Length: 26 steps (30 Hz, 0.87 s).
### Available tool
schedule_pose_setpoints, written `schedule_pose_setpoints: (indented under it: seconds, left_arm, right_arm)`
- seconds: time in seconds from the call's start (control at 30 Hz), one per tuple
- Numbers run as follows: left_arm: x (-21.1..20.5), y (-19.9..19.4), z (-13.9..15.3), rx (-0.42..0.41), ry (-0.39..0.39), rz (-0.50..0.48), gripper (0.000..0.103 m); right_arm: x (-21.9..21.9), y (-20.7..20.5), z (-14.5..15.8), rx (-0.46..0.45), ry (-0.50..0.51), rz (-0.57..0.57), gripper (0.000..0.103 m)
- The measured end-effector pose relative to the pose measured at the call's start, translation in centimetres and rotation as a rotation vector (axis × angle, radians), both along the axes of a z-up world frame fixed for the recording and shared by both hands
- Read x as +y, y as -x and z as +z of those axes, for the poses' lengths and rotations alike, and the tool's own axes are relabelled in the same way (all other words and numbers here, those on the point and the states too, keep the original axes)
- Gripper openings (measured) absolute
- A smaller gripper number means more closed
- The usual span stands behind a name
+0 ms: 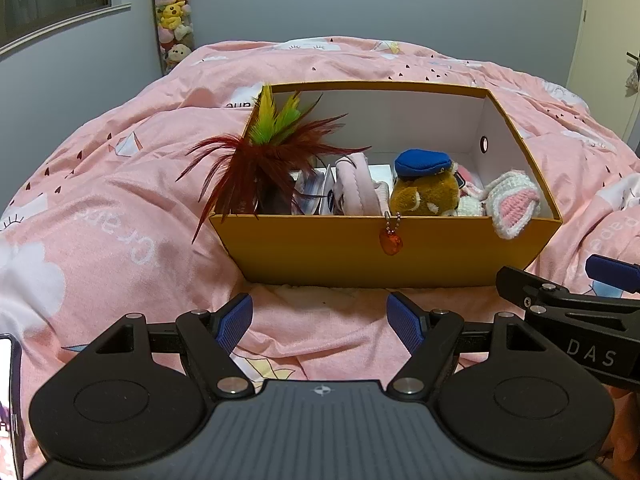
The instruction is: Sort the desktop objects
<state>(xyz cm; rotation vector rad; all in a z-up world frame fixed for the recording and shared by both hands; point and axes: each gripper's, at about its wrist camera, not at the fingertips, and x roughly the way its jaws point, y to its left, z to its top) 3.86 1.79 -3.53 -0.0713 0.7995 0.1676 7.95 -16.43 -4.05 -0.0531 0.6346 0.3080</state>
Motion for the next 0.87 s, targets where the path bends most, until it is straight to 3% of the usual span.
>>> schedule_pose_setpoints:
  seconds: [0.87]
  left_arm:
    - [0.07,-0.02,0.26,-0.004,-0.003,-0.002,0.087]
  right_arm:
    - [-0.07,-0.04,0.08,-0.003,0.007,-0.003,0.096]
